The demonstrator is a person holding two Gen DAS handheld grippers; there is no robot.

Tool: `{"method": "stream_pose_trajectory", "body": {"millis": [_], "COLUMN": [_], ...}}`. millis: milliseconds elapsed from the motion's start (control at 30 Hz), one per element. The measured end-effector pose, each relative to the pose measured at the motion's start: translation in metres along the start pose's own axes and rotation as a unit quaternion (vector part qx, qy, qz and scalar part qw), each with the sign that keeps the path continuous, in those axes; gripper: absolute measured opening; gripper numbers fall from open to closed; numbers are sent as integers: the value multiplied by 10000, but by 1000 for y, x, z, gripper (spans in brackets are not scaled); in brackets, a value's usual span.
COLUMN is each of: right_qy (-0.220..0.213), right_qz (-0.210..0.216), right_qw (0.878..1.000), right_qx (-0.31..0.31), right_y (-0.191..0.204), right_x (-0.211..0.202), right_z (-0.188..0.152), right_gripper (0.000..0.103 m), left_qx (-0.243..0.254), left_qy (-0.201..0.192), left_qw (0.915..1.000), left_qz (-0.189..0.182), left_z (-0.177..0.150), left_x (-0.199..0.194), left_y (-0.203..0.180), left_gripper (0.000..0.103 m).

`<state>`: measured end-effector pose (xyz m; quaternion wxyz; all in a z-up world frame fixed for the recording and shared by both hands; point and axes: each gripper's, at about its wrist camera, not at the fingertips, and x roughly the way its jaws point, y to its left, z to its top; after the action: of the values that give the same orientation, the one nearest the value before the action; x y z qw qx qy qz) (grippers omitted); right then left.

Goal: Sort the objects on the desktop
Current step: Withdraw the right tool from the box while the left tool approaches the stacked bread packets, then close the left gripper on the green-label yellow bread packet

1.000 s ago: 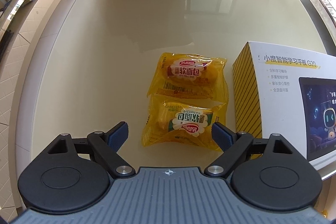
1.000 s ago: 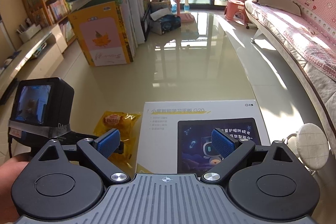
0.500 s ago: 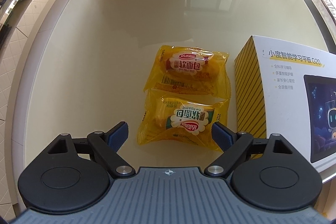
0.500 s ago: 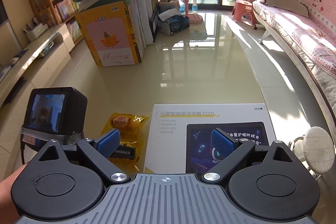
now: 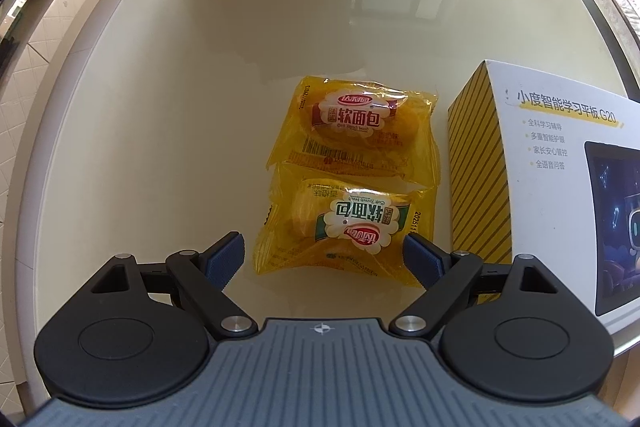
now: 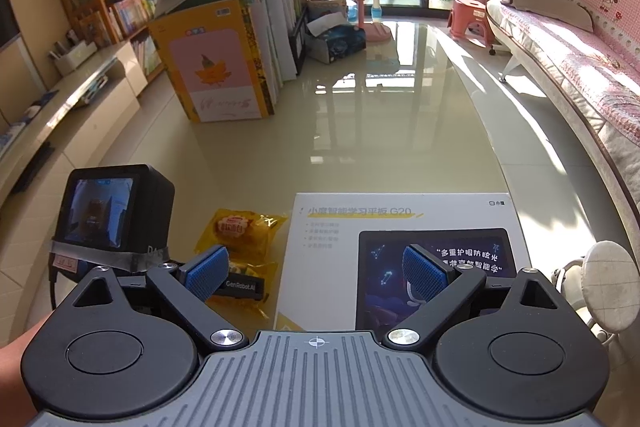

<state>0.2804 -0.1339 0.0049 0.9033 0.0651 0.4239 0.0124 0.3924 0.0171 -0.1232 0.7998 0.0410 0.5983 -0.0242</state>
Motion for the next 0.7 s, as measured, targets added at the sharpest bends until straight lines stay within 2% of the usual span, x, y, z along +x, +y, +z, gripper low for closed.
{"method": "stream_pose_trajectory", "body": {"millis": [100,300,433,700], "right_qy": [-10,-41,-55,-48], "right_qz": [1,4,6,-21], "right_qw": [10000,10000,9999,9997], "right_qx": [-21,48,109,233], "right_y": [0,-3,-7,-15], "right_x": [0,0,-1,0], "right_z": [0,-1,-2,-7], "right_gripper": [95,95,95,95], "left_qx": [-23,-102,165,401], "left_qy": [-15,-121,-63,-53], "left_qw": [10000,9988,9988,9990], "left_qz": [-73,-465,-458,-204], "left_z": [3,3,4,0], "left_x": [-1,-11,-2,8], "left_y": [0,2,-7,-19], "left_gripper": [103,103,103,103]}}
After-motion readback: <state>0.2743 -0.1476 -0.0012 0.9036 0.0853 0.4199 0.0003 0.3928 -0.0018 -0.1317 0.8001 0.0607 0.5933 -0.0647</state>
